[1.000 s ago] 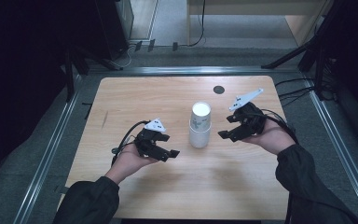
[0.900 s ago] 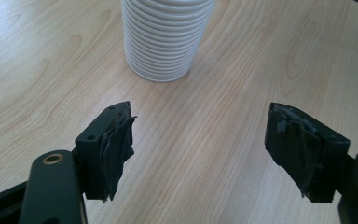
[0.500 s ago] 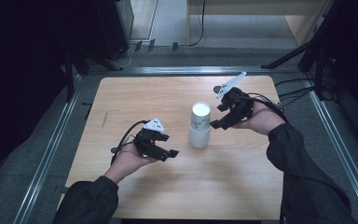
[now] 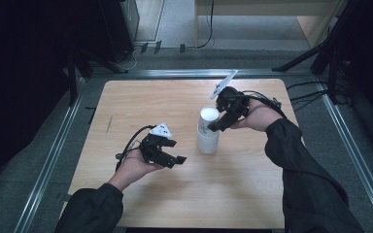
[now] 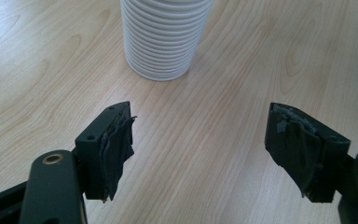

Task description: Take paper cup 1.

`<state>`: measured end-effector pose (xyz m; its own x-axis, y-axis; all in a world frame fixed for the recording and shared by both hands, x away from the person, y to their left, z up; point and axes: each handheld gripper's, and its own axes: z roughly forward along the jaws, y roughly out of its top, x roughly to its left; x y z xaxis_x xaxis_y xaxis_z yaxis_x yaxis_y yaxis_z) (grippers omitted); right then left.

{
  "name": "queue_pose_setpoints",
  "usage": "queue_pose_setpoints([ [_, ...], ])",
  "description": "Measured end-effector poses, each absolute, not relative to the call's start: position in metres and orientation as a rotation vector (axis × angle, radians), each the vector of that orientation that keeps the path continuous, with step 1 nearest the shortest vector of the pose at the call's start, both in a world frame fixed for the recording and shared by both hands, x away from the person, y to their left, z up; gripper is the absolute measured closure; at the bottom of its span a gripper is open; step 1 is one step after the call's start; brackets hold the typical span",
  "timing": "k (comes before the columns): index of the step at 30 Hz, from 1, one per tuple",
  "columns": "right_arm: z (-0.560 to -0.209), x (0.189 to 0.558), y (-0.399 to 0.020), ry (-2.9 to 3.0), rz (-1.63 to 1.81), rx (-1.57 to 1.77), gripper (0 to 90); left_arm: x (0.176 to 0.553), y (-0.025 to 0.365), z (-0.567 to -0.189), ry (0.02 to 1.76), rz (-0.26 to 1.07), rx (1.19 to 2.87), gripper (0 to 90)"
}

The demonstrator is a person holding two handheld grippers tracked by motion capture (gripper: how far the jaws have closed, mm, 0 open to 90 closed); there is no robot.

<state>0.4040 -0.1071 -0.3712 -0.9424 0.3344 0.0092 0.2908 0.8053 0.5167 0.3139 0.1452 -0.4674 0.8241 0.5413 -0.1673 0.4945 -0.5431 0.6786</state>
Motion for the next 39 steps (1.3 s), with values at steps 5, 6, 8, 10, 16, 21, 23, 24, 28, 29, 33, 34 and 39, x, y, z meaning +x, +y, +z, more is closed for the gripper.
queue_pose_setpoints([
  [5,-0.371,0.407,-0.099,2.908,0.796,0.487,23.0,0.314,0.147,-0.466,0.759,0.084,2.236,23.4],
  [6,-0.37,0.408,-0.097,2.908,0.8,0.483,23.3,0.314,0.148,-0.466,0.757,0.082,2.234,23.4],
  [8,-0.37,0.41,-0.094,2.907,0.788,0.479,24.1,0.315,0.148,-0.466,0.758,0.081,2.236,23.4],
  [10,-0.37,0.41,-0.092,2.917,0.771,0.484,25.2,0.315,0.149,-0.466,0.756,0.084,2.238,23.4],
  [16,-0.372,0.411,-0.086,2.948,0.742,0.477,31.0,0.315,0.149,-0.466,0.757,0.086,2.234,23.4],
  [21,-0.371,0.41,-0.084,2.953,0.728,0.465,31.6,0.314,0.149,-0.466,0.753,0.084,2.236,23.4],
  [23,-0.37,0.41,-0.084,2.955,0.728,0.458,32.1,0.314,0.149,-0.466,0.754,0.085,2.236,23.4],
  [24,-0.37,0.41,-0.084,2.955,0.728,0.458,32.1,0.314,0.149,-0.466,0.754,0.084,2.236,23.4],
  [28,-0.369,0.41,-0.085,2.953,0.722,0.468,32.5,0.315,0.15,-0.465,0.756,0.087,2.236,23.4],
  [29,-0.369,0.41,-0.085,2.953,0.722,0.468,32.5,0.315,0.15,-0.465,0.756,0.087,2.236,23.4],
  [33,-0.368,0.41,-0.085,2.954,0.729,0.456,32.3,0.315,0.15,-0.465,0.759,0.087,2.236,23.4],
  [34,-0.366,0.41,-0.086,2.953,0.742,0.463,32.6,0.315,0.15,-0.465,0.759,0.087,2.236,23.4],
  [39,-0.364,0.409,-0.086,2.952,0.732,0.477,33.2,0.315,0.15,-0.466,0.758,0.089,2.239,23.4],
])
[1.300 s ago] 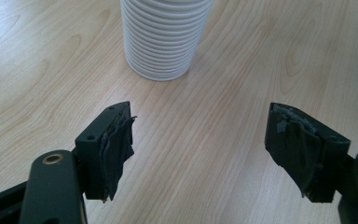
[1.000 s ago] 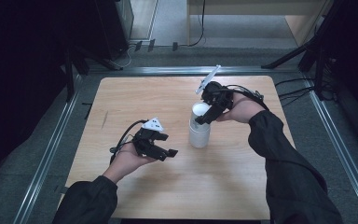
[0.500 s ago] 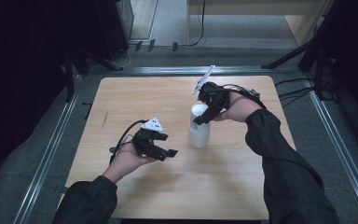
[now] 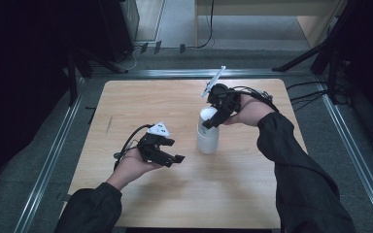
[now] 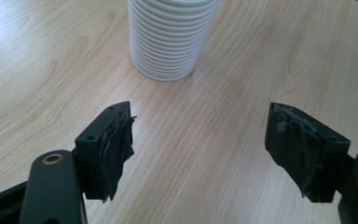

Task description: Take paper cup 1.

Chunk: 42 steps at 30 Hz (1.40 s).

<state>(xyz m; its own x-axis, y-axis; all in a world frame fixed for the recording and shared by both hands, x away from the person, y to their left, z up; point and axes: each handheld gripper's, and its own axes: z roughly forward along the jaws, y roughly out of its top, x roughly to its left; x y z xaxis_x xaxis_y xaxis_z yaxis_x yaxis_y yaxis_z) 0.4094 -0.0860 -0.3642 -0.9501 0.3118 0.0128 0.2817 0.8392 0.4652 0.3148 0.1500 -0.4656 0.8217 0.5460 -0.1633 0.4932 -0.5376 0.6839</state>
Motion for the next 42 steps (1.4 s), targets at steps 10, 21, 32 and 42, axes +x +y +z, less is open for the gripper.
queue_pose_setpoints([
  [10,-0.355,0.41,-0.087,2.947,0.749,0.482,33.4,0.315,0.151,-0.465,0.755,0.082,2.23,23.3],
  [21,-0.339,0.408,-0.091,2.956,0.75,0.51,33.9,0.315,0.152,-0.463,0.745,0.073,2.211,20.5],
  [32,-0.307,0.402,-0.091,2.951,0.741,0.493,34.1,0.316,0.154,-0.461,0.749,0.06,2.197,18.8],
  [42,-0.275,0.39,-0.099,2.921,0.812,0.456,34.6,0.316,0.157,-0.46,0.746,0.056,2.179,18.3],
])
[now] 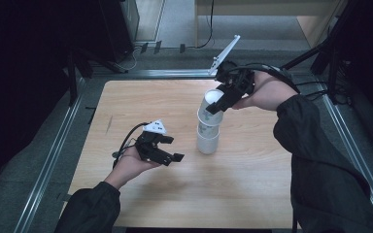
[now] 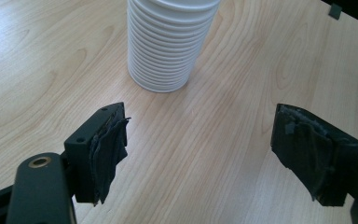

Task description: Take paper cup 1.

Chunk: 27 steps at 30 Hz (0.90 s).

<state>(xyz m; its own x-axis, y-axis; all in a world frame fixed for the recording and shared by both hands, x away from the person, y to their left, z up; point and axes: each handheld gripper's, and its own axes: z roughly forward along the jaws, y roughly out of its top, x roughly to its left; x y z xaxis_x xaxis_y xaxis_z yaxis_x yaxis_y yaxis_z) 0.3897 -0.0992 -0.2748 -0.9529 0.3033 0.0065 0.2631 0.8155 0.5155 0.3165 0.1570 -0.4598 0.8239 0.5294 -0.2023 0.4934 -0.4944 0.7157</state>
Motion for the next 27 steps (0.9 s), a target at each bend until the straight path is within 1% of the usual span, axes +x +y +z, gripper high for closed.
queue_pose_setpoints([
  [5,-0.262,0.37,-0.111,2.938,0.867,0.415,34.7,0.317,0.161,-0.458,0.747,0.039,2.151,17.8],
  [11,-0.27,0.352,-0.126,2.948,0.954,0.381,34.7,0.315,0.162,-0.453,0.712,0.027,2.144,16.8],
  [17,-0.306,0.335,-0.14,2.95,1.04,0.374,35.0,0.31,0.159,-0.45,0.651,0.004,2.137,14.1],
  [18,-0.306,0.335,-0.14,2.95,1.04,0.374,35.0,0.309,0.159,-0.449,0.642,-0.001,2.139,14.1],
  [20,-0.324,0.33,-0.145,2.955,1.087,0.393,35.0,0.307,0.158,-0.449,0.626,-0.006,2.143,12.8],
  [21,-0.324,0.33,-0.145,2.955,1.087,0.393,35.0,0.306,0.158,-0.448,0.617,-0.01,2.147,12.8],
  [23,-0.336,0.327,-0.147,2.952,1.127,0.399,35.0,0.305,0.158,-0.448,0.615,-0.002,2.148,12.9],
  [26,-0.355,0.323,-0.148,2.949,1.193,0.398,35.0,0.302,0.161,-0.449,0.616,-0.01,2.15,12.9],
  [27,-0.367,0.32,-0.147,2.94,1.231,0.403,35.1,0.299,0.164,-0.448,0.61,-0.009,2.15,13.0],
])
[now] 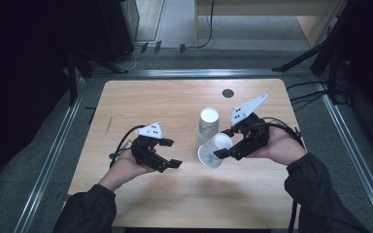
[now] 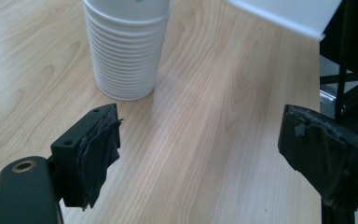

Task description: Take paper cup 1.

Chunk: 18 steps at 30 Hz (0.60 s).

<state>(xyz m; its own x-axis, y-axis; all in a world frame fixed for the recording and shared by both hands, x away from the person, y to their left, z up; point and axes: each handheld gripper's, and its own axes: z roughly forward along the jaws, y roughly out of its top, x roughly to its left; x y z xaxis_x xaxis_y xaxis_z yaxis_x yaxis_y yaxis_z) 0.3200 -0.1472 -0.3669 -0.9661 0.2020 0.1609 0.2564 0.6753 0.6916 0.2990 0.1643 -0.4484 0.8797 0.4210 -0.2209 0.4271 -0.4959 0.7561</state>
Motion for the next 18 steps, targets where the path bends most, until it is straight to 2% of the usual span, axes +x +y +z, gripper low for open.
queue_pose_setpoints([
  [10,-0.412,0.307,-0.125,-2.683,-1.321,-0.341,35.2,0.288,0.167,-0.447,0.545,-0.036,2.125,12.9],
  [18,-0.427,0.304,-0.121,-2.618,-1.41,-0.322,35.2,0.287,0.165,-0.446,0.495,-0.055,2.121,13.0],
])
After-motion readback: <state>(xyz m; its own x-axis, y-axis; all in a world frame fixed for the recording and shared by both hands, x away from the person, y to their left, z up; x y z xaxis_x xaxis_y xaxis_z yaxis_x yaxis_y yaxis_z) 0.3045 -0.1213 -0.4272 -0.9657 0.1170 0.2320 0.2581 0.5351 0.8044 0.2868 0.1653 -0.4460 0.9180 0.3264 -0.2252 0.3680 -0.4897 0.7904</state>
